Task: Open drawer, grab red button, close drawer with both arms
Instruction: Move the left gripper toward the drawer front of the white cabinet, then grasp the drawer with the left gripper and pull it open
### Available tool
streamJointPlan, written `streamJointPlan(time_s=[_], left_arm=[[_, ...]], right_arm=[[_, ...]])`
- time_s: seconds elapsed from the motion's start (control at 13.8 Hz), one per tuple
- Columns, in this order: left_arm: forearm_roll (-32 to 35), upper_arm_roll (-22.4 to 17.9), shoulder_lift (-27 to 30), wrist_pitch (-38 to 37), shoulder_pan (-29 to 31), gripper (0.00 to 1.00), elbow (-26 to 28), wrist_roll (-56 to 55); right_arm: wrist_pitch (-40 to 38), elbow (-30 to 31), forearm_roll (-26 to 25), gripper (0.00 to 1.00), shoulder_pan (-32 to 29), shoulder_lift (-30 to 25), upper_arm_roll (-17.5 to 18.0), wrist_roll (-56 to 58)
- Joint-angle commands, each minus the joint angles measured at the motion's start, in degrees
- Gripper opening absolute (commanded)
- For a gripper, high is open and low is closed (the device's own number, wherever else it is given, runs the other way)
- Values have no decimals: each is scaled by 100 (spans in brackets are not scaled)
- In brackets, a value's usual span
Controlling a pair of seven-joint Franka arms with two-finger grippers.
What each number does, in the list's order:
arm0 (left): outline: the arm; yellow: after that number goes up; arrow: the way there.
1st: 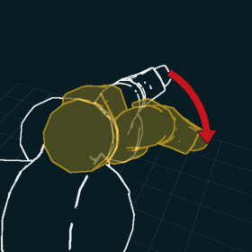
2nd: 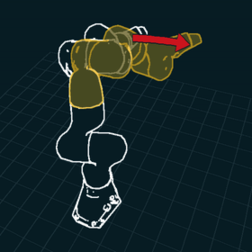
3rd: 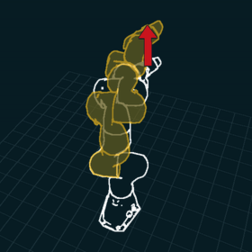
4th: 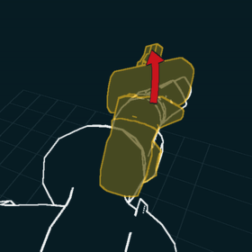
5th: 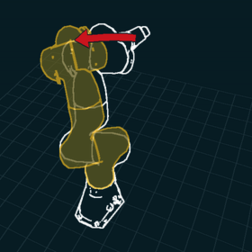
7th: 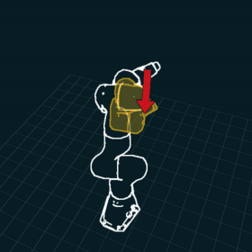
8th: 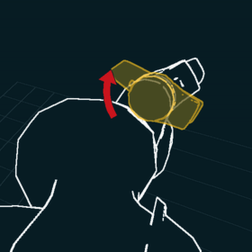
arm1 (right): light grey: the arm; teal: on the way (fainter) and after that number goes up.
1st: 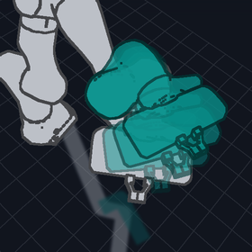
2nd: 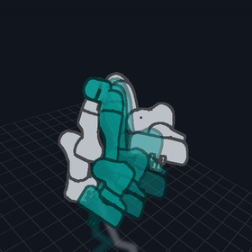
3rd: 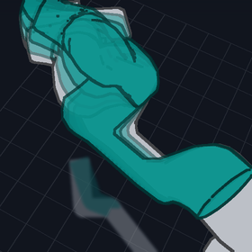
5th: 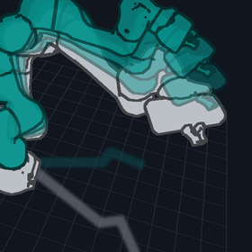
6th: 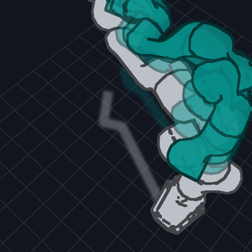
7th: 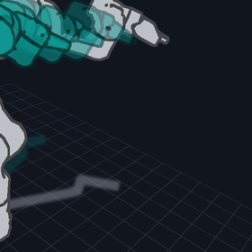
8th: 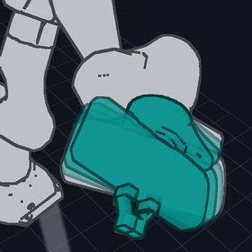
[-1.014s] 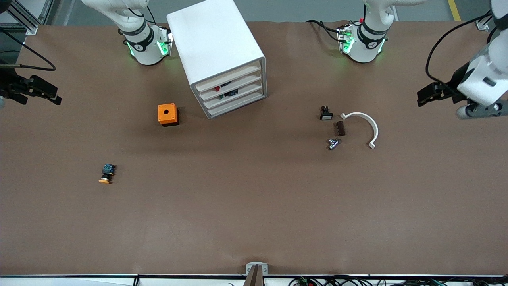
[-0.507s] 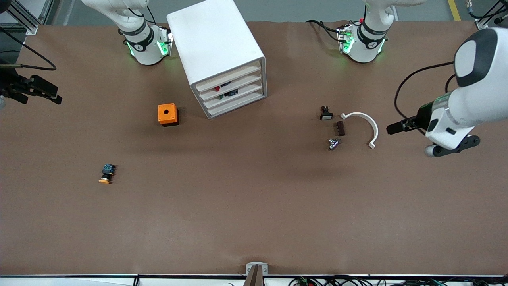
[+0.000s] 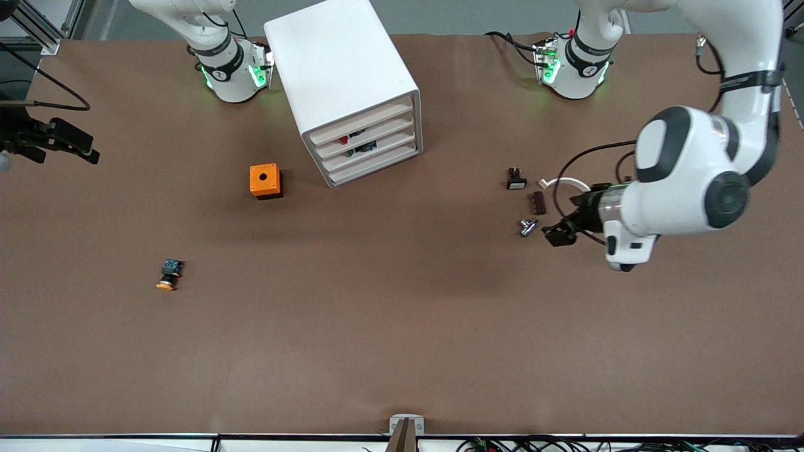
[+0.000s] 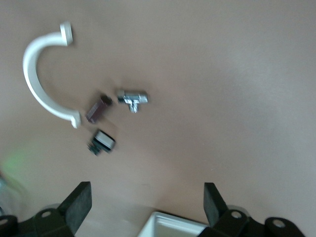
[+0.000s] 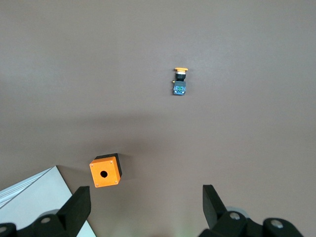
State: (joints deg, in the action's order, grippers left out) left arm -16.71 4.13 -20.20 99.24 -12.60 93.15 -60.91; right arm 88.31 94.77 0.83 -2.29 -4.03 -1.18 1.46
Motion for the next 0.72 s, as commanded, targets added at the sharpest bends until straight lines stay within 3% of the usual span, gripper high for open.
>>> streamJointPlan(time_s=[0.0,0.22,0.36,0.65], left_arm=[[-78,-35,-509,69,-479,100,-348,-1418],[-227,-35,-1125,69,-980,100,-692,-3465],[-463,-17,-1424,69,-1305,100,-710,-4128],[-2210,-17,-1846,70,-1465,100,-684,-4725]], right_arm=[[-68,-11,49,100,1,-54,30,-32],[-77,-11,58,100,10,-54,38,-32],[-68,-11,58,100,71,-54,30,-32],[-68,-11,58,100,80,-54,30,-32]])
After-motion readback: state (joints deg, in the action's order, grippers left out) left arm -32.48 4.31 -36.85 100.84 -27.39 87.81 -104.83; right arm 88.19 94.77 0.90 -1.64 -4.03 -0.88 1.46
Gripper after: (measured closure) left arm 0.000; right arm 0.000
